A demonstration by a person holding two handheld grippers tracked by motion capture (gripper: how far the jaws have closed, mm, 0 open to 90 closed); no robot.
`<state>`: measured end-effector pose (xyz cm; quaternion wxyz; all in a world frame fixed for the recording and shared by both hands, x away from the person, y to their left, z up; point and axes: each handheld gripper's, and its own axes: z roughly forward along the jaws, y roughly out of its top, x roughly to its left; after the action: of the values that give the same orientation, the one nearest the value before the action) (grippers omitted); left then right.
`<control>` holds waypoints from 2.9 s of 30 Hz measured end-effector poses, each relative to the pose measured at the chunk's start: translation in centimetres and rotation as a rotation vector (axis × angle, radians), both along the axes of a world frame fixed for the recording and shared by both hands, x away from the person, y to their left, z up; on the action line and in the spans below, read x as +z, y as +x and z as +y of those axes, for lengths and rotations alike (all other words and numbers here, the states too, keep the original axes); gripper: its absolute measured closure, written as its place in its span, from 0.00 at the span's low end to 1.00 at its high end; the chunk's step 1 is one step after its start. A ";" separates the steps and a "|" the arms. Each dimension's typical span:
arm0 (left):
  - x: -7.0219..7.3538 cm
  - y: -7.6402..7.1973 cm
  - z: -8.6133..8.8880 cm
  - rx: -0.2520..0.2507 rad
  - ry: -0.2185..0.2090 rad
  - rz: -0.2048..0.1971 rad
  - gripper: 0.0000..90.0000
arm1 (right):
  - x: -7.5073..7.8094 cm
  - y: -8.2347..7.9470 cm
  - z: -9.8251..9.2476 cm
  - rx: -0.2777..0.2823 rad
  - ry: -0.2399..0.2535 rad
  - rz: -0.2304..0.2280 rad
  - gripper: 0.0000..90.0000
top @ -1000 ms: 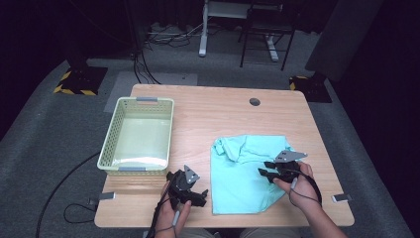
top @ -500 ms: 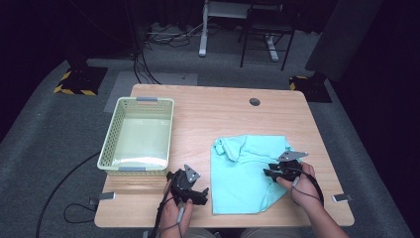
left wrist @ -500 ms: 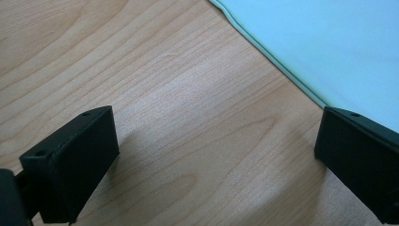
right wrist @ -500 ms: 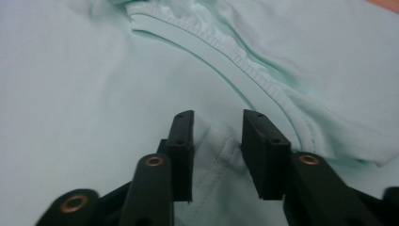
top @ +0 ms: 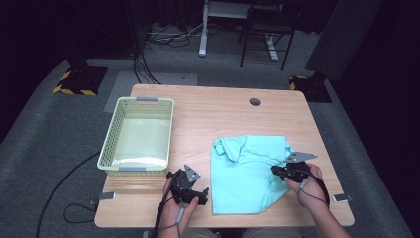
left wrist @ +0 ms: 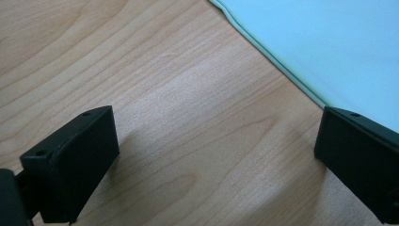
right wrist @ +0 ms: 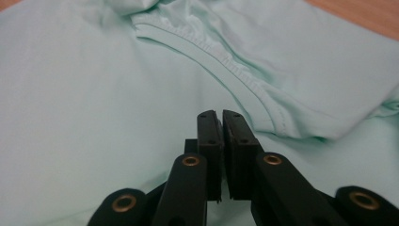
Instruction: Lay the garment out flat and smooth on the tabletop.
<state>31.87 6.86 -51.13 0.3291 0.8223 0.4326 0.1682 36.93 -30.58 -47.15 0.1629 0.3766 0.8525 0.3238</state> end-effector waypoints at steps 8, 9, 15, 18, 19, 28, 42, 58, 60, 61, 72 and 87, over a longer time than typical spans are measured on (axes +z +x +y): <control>0.0 0.0 0.1 -0.027 0.002 0.000 0.01 | 1.9 -3.2 -2.5 0.001 0.039 -0.048 0.96; 0.0 0.0 0.1 -0.027 0.002 0.000 0.01 | 2.1 -3.7 -2.9 0.000 0.040 -0.051 0.96; 0.0 -0.1 0.1 -0.035 -0.002 0.001 0.01 | 2.9 -7.4 -5.9 -0.015 0.028 -0.059 0.95; 0.0 -0.1 0.1 -0.041 0.001 0.000 0.01 | 3.9 -9.7 -8.2 -0.047 0.013 -0.046 0.87; 0.0 -0.1 0.1 -0.046 0.000 0.001 0.01 | 4.3 -10.5 -9.0 -0.056 0.014 -0.036 0.84; 0.0 0.3 -0.1 -0.055 0.001 0.000 0.00 | 3.4 -9.2 -10.1 -0.119 0.102 -0.077 0.64; 1.7 1.5 -2.1 -0.098 -0.016 -0.043 0.20 | -0.7 -2.9 -8.4 -0.082 0.046 -0.020 0.51; 0.7 2.1 -6.0 -0.165 0.000 -0.016 0.31 | -3.2 -2.6 -9.4 -0.102 0.076 -0.044 0.48; 0.7 1.3 -5.9 -0.173 -0.006 -0.018 0.33 | -3.3 -3.7 -9.5 -0.111 0.084 -0.056 0.49; 0.6 1.0 -5.9 -0.172 -0.015 -0.026 0.34 | -3.5 -4.2 -9.5 -0.113 0.093 -0.067 0.49; 1.4 -0.3 -7.0 -0.174 0.008 -0.021 0.38 | -3.0 -6.6 -9.8 -0.075 0.071 -0.024 0.49; 3.2 3.9 -10.4 -0.154 -0.036 0.038 0.40 | -2.4 -6.2 -10.2 -0.114 0.095 -0.039 0.48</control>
<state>35.73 -3.58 -47.98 0.3476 0.8502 0.3770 0.1189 30.77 -40.82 -49.53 0.1797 0.4256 0.8100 0.3612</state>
